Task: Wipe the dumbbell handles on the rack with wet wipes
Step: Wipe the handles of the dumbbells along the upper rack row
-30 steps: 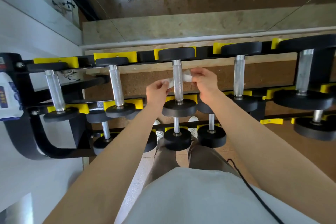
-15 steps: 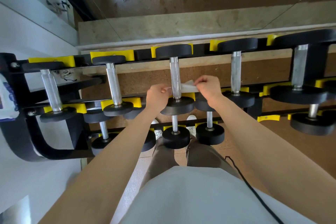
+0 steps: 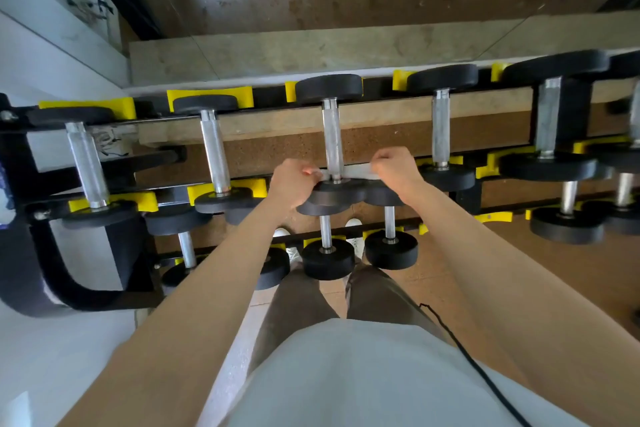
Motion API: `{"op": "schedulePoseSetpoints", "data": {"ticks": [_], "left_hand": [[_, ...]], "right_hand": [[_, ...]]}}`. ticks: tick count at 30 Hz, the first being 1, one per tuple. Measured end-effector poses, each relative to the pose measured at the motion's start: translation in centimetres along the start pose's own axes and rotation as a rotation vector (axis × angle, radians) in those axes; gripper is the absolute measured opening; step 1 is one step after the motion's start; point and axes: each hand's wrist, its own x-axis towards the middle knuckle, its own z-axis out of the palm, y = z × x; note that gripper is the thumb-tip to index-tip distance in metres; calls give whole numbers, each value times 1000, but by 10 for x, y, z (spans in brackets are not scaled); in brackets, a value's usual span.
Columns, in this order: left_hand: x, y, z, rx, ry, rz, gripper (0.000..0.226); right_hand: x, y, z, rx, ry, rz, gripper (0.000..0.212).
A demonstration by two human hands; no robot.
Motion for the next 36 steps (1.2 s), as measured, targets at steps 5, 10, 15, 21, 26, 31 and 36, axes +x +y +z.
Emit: {"op": "schedulePoseSetpoints", "data": {"ticks": [5, 10, 15, 21, 26, 31, 36], "left_hand": [[-6, -11, 2, -55, 114, 21, 21], [-24, 10, 2, -301, 246, 168, 17], [-22, 65, 39, -390, -40, 327, 31], [-20, 132, 94, -530, -87, 181, 14], [-10, 179, 139, -644, 66, -4, 8], [-1, 205, 163, -699, 151, -82, 13], [7, 193, 160, -601, 316, -99, 12]], "right_hand": [[-15, 3, -14, 344, 52, 152, 37], [-42, 13, -39, 562, -47, -23, 22], [-50, 37, -80, 1061, -336, -37, 7], [-21, 76, -137, 952, -153, -120, 10], [17, 100, -179, 519, -175, -377, 58], [43, 100, -194, 125, -96, -569, 17], [78, 92, -190, 160, 43, -526, 19]]}}
